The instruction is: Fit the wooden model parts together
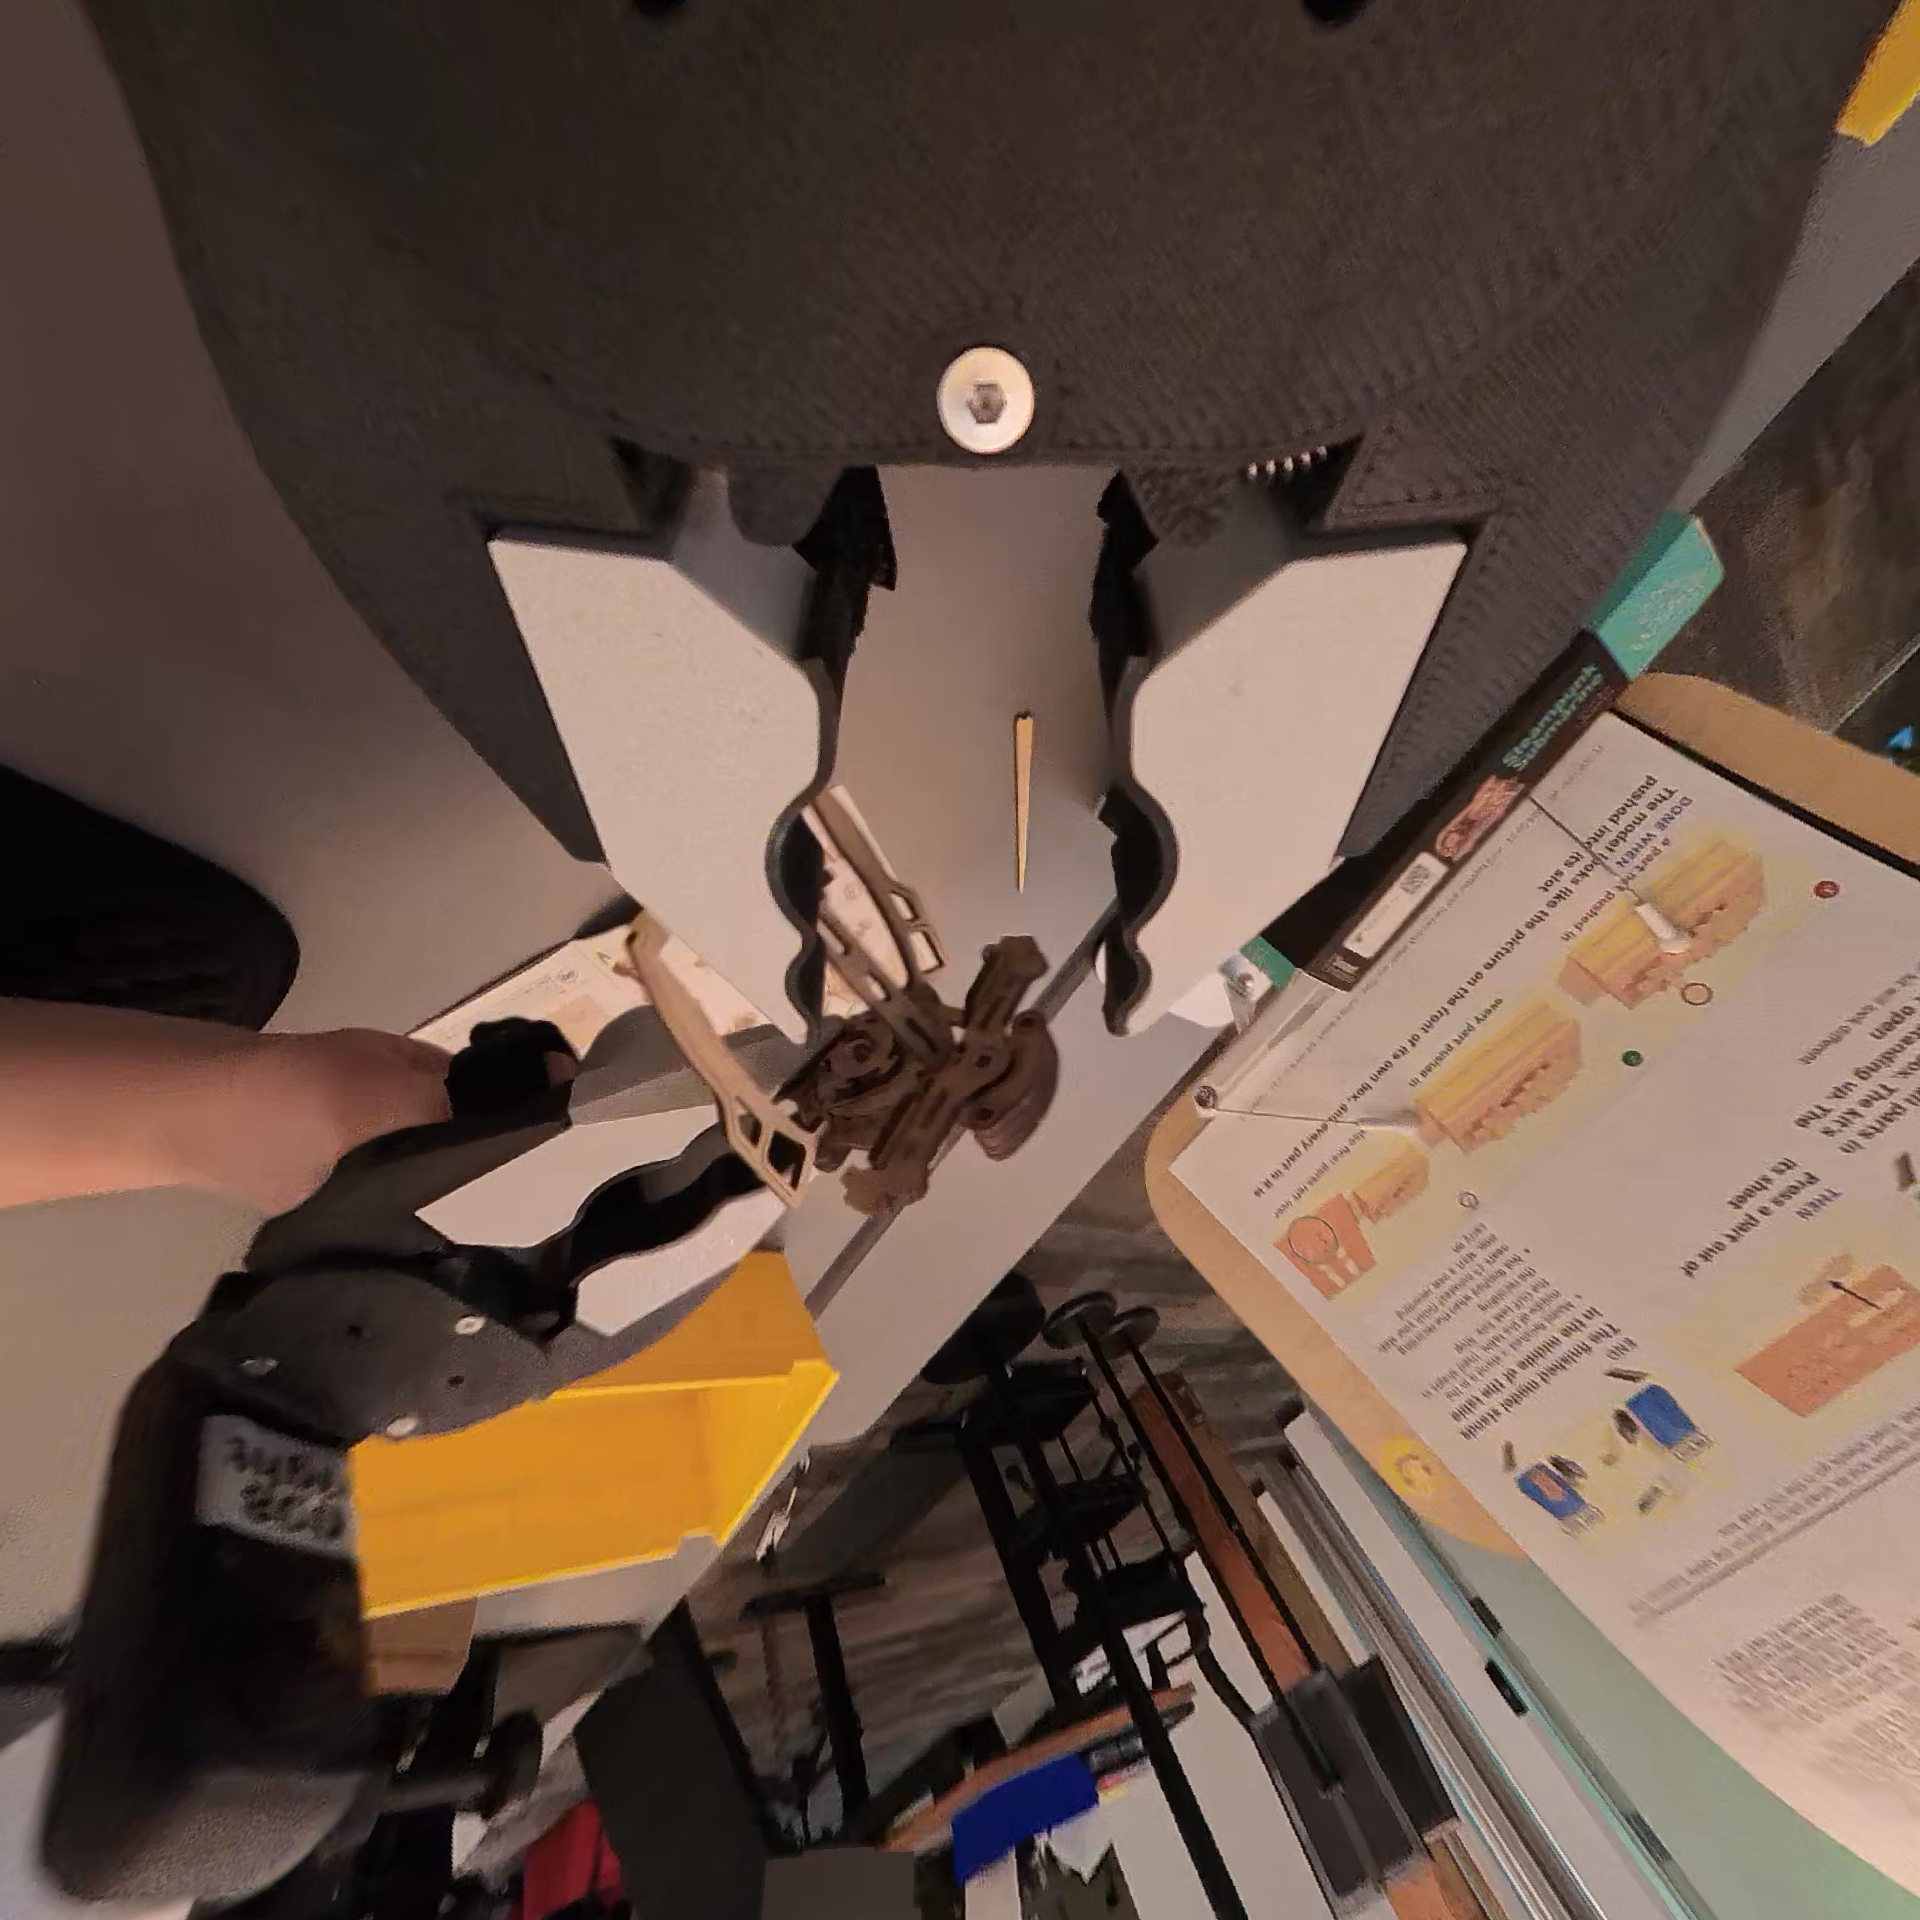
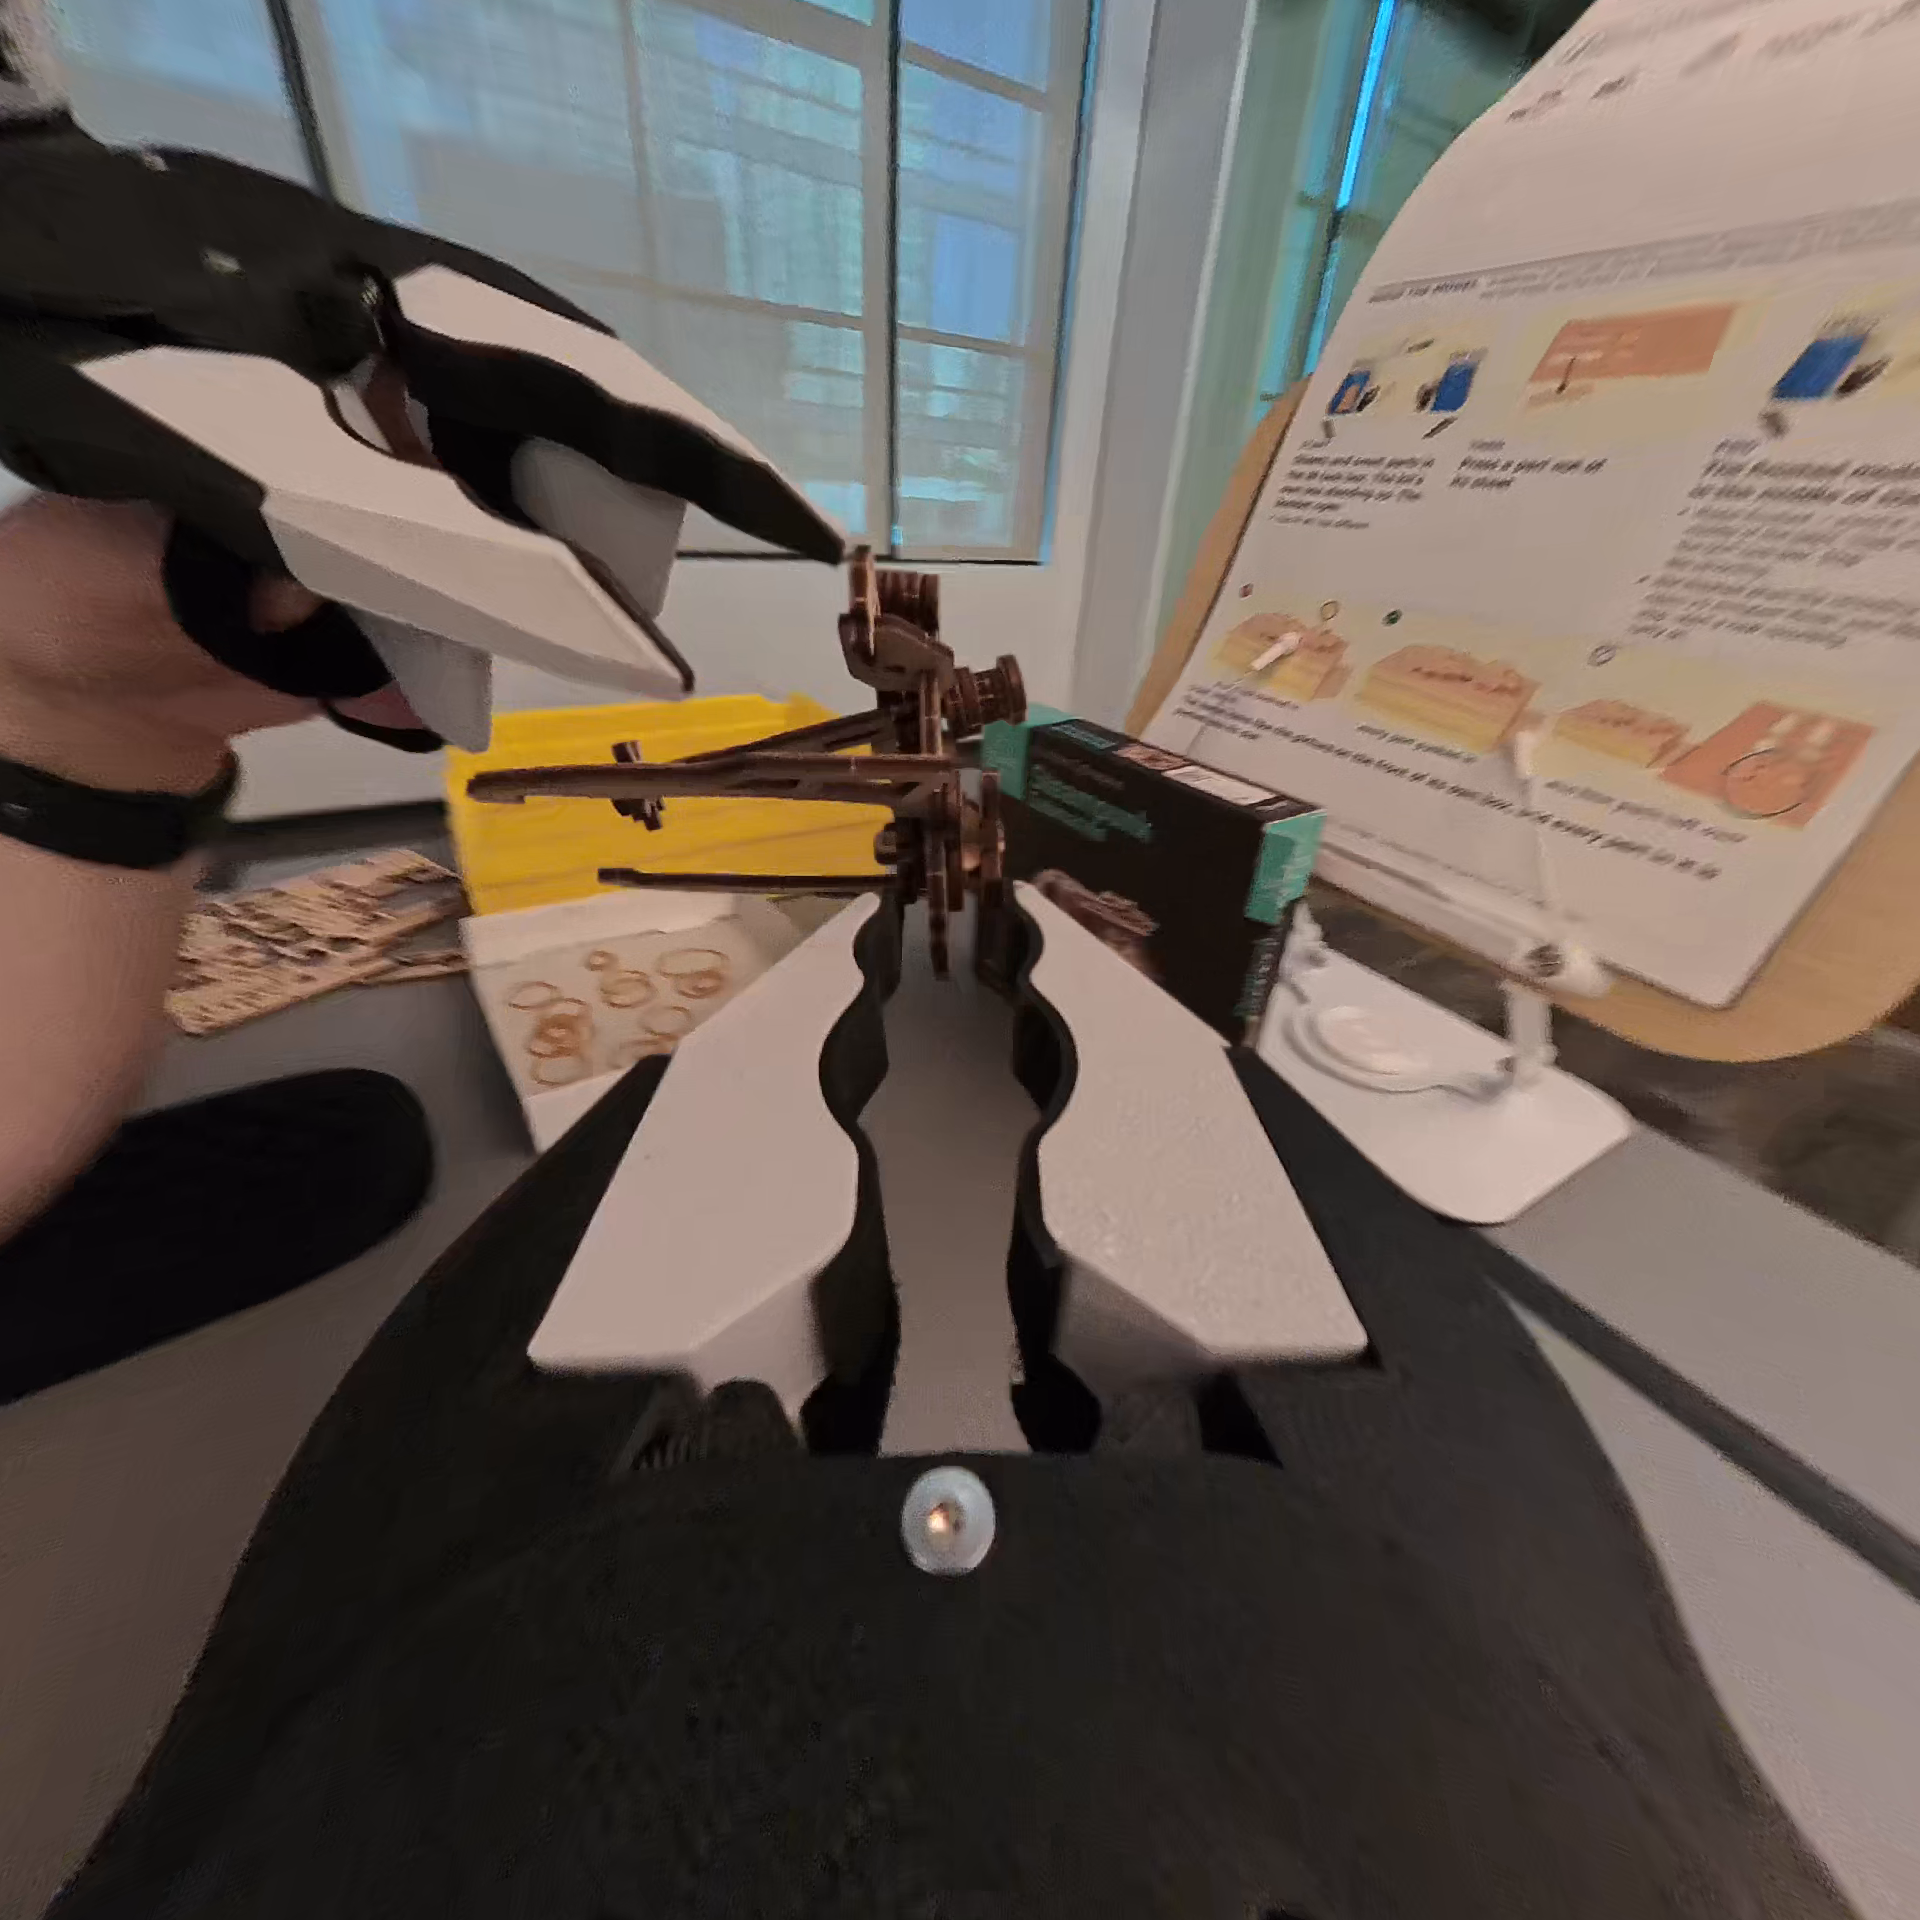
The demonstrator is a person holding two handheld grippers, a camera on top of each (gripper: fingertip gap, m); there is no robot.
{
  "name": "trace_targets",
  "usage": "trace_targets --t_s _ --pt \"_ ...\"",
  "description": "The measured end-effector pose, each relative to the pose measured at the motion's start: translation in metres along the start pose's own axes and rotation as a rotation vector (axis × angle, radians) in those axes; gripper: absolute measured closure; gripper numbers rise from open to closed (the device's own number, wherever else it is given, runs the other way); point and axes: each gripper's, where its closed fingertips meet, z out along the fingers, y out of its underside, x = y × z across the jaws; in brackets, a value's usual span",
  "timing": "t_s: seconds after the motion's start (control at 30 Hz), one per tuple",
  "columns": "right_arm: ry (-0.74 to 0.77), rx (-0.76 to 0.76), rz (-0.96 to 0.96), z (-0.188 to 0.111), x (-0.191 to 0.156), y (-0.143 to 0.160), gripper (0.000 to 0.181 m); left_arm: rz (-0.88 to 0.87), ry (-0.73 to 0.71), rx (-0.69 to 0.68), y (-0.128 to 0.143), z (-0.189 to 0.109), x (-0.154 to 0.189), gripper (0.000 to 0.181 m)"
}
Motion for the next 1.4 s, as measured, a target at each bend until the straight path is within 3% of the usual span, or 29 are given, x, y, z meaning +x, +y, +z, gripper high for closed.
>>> trace_targets --t_s 0.17,0.23,0.3,0.53,0.77,0.93,1.07,1.3,1.4 --pt "-0.157 0.034 0.276 -0.002 -0.003 -0.005 0.165 0.034 -0.06 0.086 0.0 -0.024 -0.032 0.129" --pt "-0.214 0.05 0.354 -0.003 -0.006 -0.007 0.165 0.046 -0.031 0.057 0.009 -0.02 -0.031 0.12" --pt "-0.279 0.034 0.397 -0.002 -0.014 -0.007 0.165 0.039 -0.008 0.051 0.014 -0.01 -0.028 0.125" --pt "-0.365 -0.02 0.455 0.0 -0.028 -0.002 0.165 -0.22 0.212 0.184 0.001 -0.007 -0.017 0.141" --pt "-0.435 -0.07 0.479 0.001 -0.04 0.002 0.165 -0.248 0.313 0.148 0.009 0.002 -0.003 0.137" --pt "-0.452 -0.085 0.464 0.0 -0.042 0.004 0.165 -0.31 0.439 0.173 0.009 0.0 0.007 0.162" --pt "-0.438 -0.079 0.458 -0.001 -0.039 0.003 0.165 -0.296 0.442 0.203 0.007 0.001 0.006 0.163" --pt "-0.443 -0.06 0.536 0.0 -0.034 0.003 0.165 -0.09 0.288 0.205 0.004 0.006 0.006 0.163" --pt "-0.468 -0.051 0.53 -0.001 -0.037 0.001 0.165 -0.166 0.333 0.215 0.001 0.004 0.006 0.163"
